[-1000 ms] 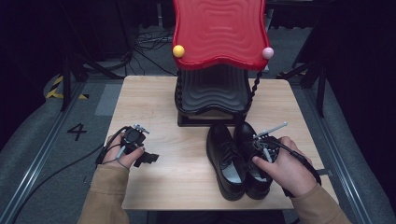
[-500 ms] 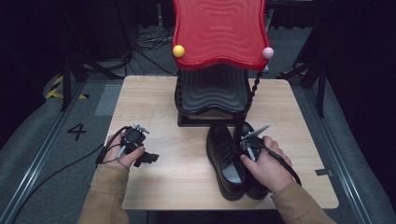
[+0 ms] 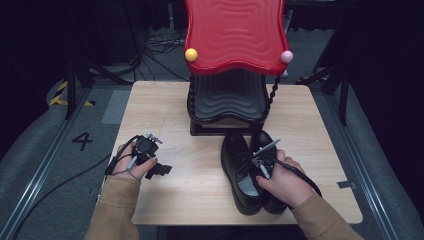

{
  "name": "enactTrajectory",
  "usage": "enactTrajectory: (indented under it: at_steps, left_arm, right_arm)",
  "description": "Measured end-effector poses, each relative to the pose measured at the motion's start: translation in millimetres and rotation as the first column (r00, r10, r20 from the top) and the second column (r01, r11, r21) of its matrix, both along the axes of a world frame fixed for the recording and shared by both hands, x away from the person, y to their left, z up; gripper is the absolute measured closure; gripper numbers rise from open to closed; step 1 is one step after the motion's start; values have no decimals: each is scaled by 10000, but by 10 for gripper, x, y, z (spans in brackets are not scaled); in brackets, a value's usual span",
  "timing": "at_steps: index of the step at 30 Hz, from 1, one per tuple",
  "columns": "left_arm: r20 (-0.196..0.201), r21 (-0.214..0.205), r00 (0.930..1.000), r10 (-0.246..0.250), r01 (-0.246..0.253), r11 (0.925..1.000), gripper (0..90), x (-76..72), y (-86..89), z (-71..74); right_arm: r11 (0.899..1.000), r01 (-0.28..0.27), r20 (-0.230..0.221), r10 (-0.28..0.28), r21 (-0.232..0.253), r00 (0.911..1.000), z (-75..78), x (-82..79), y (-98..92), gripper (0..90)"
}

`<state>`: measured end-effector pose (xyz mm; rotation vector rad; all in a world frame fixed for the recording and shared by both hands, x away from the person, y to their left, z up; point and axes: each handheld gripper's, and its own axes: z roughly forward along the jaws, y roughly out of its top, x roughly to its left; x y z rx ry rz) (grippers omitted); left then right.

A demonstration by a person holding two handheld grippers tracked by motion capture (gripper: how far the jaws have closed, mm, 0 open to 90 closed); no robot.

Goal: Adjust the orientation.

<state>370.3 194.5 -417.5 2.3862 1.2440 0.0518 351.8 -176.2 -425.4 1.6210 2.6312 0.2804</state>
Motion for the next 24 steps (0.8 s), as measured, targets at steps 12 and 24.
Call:
enactTrajectory:
  at_steps: [12,24]
  left_arm:
    - [71,-54,10000,19,-19,10000,215,-2,28,7]
    - [60,-47,9999,119,-119,9999,216,-18,41,8]
  right_arm:
    - [9973,657,-589,-638,323,9962,42,94,-39,721]
    - [9897,1234,-728,-1181,723,9903,121,103,-156,805]
